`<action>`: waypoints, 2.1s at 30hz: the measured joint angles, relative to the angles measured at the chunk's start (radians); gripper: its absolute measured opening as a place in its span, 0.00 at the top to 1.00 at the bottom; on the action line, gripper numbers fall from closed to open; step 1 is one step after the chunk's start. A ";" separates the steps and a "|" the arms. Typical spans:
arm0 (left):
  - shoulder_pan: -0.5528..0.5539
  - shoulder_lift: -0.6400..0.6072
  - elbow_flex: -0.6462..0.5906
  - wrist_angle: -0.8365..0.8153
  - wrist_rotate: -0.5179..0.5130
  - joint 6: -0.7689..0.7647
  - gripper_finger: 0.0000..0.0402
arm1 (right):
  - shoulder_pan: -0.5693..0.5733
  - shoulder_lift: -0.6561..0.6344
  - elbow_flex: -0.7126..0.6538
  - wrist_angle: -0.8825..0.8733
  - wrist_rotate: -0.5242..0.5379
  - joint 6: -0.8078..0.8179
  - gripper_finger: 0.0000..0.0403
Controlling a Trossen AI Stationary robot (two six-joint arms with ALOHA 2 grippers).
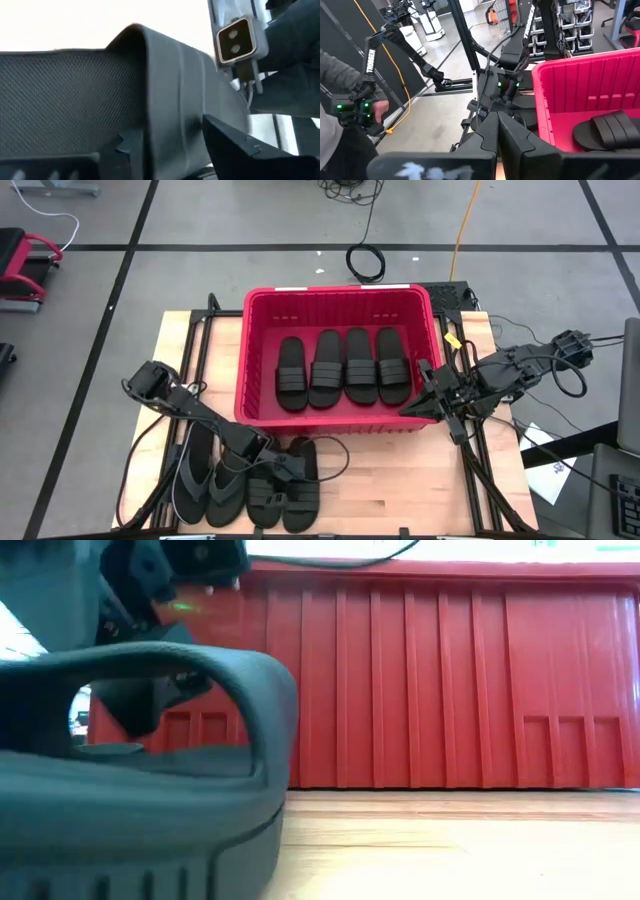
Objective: Pick and place slides into bin
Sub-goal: Put the black slide into the red bin
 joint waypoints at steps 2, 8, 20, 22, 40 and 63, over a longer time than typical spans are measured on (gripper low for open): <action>0.000 0.012 0.000 0.025 0.022 -0.006 0.61 | 0.000 -0.001 0.000 0.000 -0.019 0.000 1.00; -0.001 -0.013 0.018 0.052 0.029 0.052 0.94 | 0.000 -0.001 0.000 0.000 -0.021 0.000 1.00; -0.061 -0.116 0.307 -0.246 0.061 0.198 0.99 | 0.000 -0.001 0.000 0.002 -0.021 -0.027 1.00; -0.068 -0.114 0.389 -0.355 0.056 0.228 0.99 | 0.000 0.000 0.000 0.003 -0.021 -0.029 1.00; 0.078 -0.115 0.971 -0.945 -0.284 0.437 0.99 | 0.000 0.001 0.000 0.036 -0.022 -0.053 1.00; 0.370 -0.114 0.996 -0.817 -0.372 0.243 0.99 | -0.020 0.140 -0.001 0.110 0.495 -0.544 0.75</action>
